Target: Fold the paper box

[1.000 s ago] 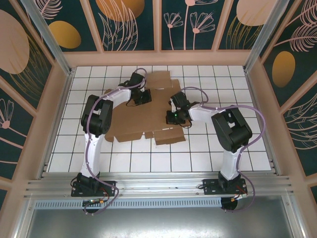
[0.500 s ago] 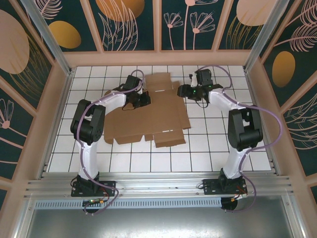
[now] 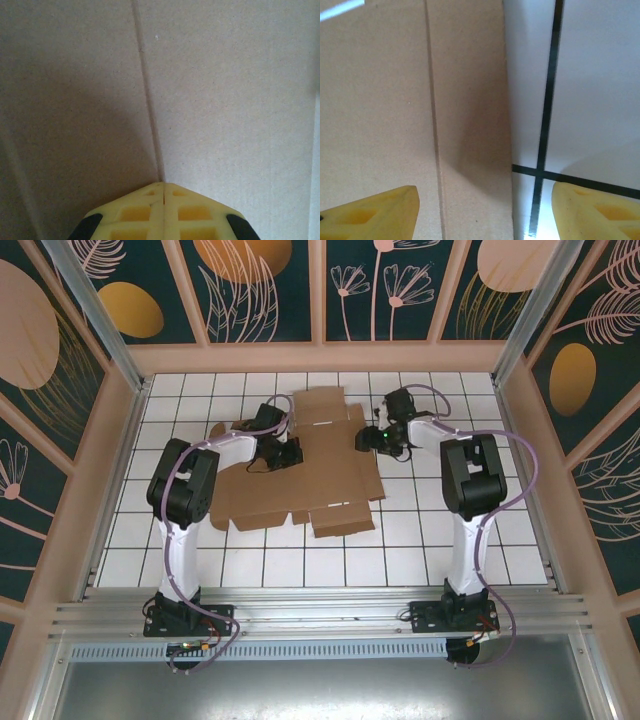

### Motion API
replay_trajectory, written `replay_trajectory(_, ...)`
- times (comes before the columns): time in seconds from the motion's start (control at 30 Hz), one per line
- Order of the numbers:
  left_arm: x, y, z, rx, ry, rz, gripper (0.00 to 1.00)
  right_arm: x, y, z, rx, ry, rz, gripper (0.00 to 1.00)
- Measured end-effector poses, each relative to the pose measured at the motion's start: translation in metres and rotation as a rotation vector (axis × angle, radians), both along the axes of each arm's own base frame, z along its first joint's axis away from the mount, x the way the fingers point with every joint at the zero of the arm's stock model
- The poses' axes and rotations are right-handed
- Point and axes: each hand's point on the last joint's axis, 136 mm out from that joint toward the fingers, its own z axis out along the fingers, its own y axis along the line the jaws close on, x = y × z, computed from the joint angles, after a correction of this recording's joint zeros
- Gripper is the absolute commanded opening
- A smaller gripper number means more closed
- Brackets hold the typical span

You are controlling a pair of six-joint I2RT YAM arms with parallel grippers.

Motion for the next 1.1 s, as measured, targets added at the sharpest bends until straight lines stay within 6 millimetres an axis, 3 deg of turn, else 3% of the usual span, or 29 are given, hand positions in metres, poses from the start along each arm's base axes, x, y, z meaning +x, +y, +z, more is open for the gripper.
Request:
replay_trajectory(0.2, 0.001, -0.002, 0.000, -0.019, -0.013, -0.005, 0.00, -0.006, 0.013, -0.001, -0.029, -0.008, 0.044, 0.63)
replay_trajectory(0.37, 0.002, -0.002, -0.001, -0.027, -0.020, -0.005, 0.00, -0.008, 0.014, -0.002, -0.034, -0.001, 0.045, 0.45)
replay_trajectory(0.43, 0.002, -0.001, -0.001, -0.028, -0.021, -0.004, 0.00, -0.008, 0.014, -0.002, -0.023, 0.007, 0.040, 0.42)
replay_trajectory(0.5, 0.003, -0.001, -0.001, -0.028, -0.021, -0.004, 0.00, -0.009, 0.013, -0.001, -0.015, 0.013, 0.037, 0.45)
replay_trajectory(0.6, 0.003, -0.001, -0.001, -0.027, -0.023, -0.003, 0.00, -0.011, 0.012, -0.002, -0.014, 0.025, 0.027, 0.57)
replay_trajectory(0.67, 0.003, -0.001, -0.001, -0.025, -0.025, -0.002, 0.00, -0.015, 0.009, -0.002, -0.019, 0.031, 0.017, 0.59)
replay_trajectory(0.87, 0.004, 0.001, -0.001, -0.020, -0.027, 0.003, 0.00, -0.057, -0.004, 0.013, -0.072, 0.024, -0.026, 0.44)
replay_trajectory(1.0, 0.005, 0.002, -0.001, -0.021, -0.027, 0.005, 0.00, -0.086, 0.005, 0.029, -0.062, -0.002, -0.018, 0.27)
replay_trajectory(1.1, 0.005, 0.001, -0.001, -0.022, -0.025, 0.007, 0.00, -0.107, 0.013, 0.030, -0.055, -0.002, -0.006, 0.15)
